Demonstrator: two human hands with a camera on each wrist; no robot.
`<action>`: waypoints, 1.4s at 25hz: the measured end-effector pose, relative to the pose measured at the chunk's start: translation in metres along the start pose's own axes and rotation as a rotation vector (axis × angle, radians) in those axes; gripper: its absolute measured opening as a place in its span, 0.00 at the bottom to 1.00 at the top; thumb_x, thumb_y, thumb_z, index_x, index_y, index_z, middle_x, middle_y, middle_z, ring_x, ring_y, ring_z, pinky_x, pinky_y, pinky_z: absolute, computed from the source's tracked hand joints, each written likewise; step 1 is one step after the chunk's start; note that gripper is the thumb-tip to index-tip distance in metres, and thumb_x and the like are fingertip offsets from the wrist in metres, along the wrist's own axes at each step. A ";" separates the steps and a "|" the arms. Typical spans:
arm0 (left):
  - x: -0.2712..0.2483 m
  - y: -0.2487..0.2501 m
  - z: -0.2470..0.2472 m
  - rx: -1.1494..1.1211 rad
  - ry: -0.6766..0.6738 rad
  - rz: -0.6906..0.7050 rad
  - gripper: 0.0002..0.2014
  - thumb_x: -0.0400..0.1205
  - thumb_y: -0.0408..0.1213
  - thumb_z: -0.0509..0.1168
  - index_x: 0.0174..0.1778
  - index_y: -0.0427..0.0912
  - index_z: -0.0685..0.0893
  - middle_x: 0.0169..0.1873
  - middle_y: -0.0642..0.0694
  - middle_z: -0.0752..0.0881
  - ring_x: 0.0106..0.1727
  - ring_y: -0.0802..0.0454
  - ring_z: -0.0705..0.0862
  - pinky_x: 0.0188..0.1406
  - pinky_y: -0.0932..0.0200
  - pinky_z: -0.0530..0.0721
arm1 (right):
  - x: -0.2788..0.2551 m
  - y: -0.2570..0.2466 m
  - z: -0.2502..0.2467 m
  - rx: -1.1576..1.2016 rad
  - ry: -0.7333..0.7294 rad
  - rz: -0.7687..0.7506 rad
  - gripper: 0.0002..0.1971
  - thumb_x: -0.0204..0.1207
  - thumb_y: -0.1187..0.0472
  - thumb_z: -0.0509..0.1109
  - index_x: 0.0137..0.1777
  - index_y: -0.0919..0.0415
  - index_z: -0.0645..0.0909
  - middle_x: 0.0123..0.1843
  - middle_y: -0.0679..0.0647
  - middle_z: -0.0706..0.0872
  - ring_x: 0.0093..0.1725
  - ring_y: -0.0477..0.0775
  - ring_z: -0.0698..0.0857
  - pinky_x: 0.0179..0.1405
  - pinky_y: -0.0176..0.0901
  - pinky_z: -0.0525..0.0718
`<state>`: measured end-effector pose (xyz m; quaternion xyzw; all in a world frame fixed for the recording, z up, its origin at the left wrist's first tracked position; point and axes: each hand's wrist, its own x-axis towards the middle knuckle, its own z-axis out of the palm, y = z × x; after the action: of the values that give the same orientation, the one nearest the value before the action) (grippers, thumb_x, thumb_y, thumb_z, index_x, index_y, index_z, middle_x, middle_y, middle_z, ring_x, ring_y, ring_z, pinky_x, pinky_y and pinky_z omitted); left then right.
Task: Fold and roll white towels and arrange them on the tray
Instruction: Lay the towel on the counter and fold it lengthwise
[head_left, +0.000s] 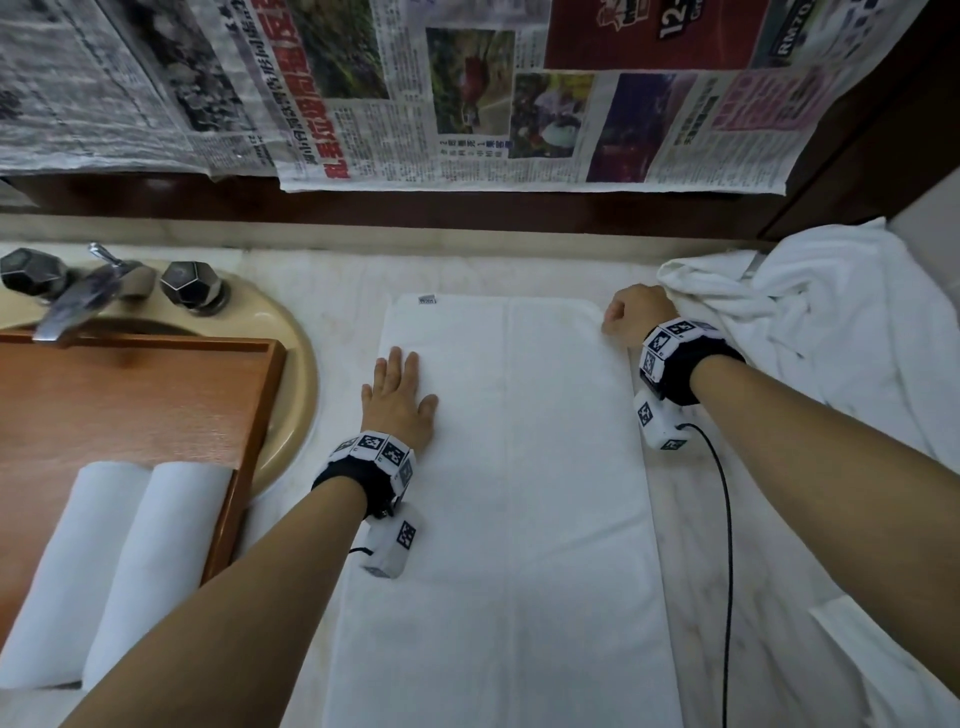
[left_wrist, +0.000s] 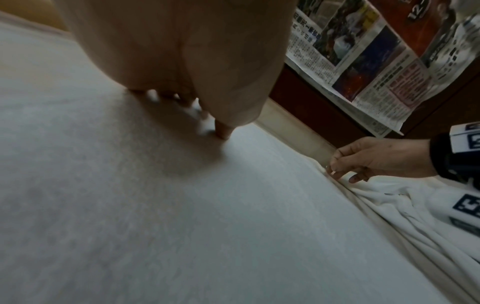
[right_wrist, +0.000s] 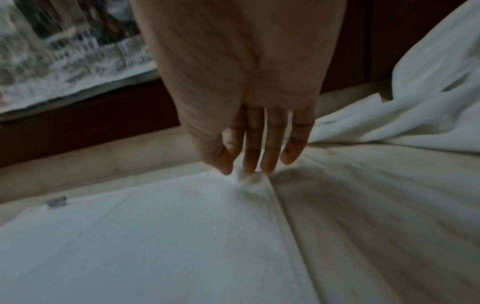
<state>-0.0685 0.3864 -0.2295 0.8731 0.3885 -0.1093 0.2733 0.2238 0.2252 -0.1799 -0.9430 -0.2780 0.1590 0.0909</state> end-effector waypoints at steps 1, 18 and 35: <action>0.000 0.000 0.000 -0.002 -0.003 0.005 0.33 0.88 0.46 0.53 0.86 0.46 0.44 0.85 0.46 0.38 0.85 0.46 0.38 0.83 0.43 0.41 | -0.002 -0.004 -0.003 -0.009 -0.041 -0.006 0.04 0.73 0.65 0.69 0.44 0.59 0.85 0.54 0.56 0.87 0.54 0.59 0.85 0.53 0.46 0.84; -0.050 0.073 -0.019 -0.346 -0.011 0.213 0.34 0.76 0.71 0.59 0.36 0.40 0.88 0.30 0.48 0.88 0.34 0.51 0.85 0.38 0.58 0.82 | -0.044 -0.115 -0.058 0.640 -0.461 -0.223 0.12 0.78 0.76 0.63 0.54 0.68 0.86 0.38 0.62 0.90 0.38 0.53 0.90 0.46 0.40 0.90; -0.055 0.011 -0.067 -0.993 -0.233 -0.118 0.23 0.87 0.49 0.59 0.49 0.29 0.85 0.40 0.37 0.89 0.37 0.43 0.86 0.40 0.50 0.89 | -0.011 -0.177 -0.017 0.266 -0.116 -0.485 0.04 0.79 0.57 0.69 0.45 0.51 0.85 0.43 0.45 0.86 0.49 0.51 0.83 0.55 0.47 0.82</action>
<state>-0.0991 0.3838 -0.1480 0.5966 0.4090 -0.0234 0.6901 0.1337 0.3647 -0.1152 -0.8181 -0.4767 0.2213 0.2334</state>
